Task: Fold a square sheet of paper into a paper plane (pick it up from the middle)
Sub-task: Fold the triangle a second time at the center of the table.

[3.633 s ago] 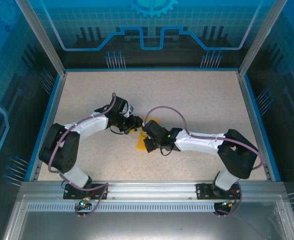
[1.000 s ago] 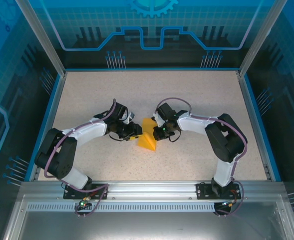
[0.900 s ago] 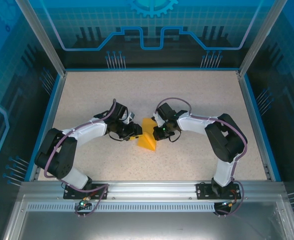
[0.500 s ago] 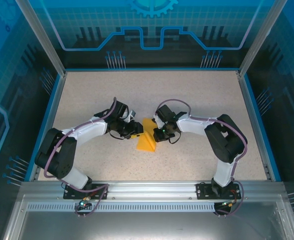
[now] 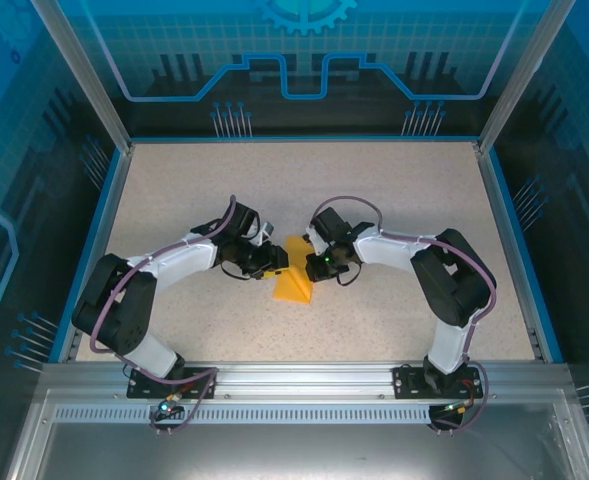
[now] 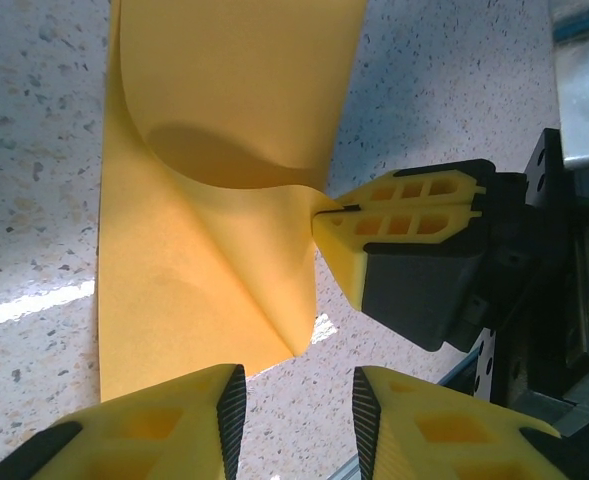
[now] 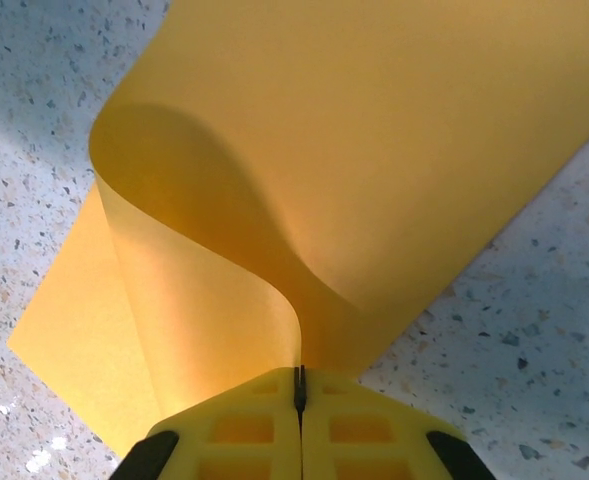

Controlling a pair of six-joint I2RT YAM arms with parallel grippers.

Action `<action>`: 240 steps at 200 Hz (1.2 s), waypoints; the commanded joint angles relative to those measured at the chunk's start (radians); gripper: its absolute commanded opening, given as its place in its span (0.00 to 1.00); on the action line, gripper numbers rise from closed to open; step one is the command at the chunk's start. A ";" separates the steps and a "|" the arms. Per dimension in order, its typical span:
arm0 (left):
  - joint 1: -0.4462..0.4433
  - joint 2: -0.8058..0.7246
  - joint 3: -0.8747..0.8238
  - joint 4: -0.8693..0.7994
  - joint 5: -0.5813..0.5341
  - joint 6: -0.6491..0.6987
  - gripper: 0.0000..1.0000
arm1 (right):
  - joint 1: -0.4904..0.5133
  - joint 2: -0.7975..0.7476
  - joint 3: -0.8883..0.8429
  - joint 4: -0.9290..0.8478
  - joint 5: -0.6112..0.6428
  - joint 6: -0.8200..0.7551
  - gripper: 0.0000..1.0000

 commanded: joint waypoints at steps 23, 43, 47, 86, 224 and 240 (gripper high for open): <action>-0.008 0.015 0.026 -0.017 0.023 0.019 0.36 | 0.012 0.031 0.034 -0.026 0.005 -0.004 0.05; -0.008 0.020 0.031 -0.015 0.026 0.017 0.36 | 0.013 0.031 0.033 -0.036 0.018 -0.002 0.05; -0.009 0.019 0.032 -0.016 0.026 0.016 0.36 | 0.014 0.029 0.032 -0.037 0.019 0.000 0.05; -0.009 0.020 0.040 -0.017 0.030 0.016 0.35 | 0.017 0.005 0.007 -0.025 0.020 0.008 0.06; -0.013 0.021 0.033 -0.021 0.030 0.020 0.35 | 0.049 -0.011 0.018 -0.049 0.055 0.030 0.05; -0.014 0.022 0.033 -0.022 0.030 0.021 0.35 | 0.048 -0.002 0.028 -0.057 0.064 0.025 0.05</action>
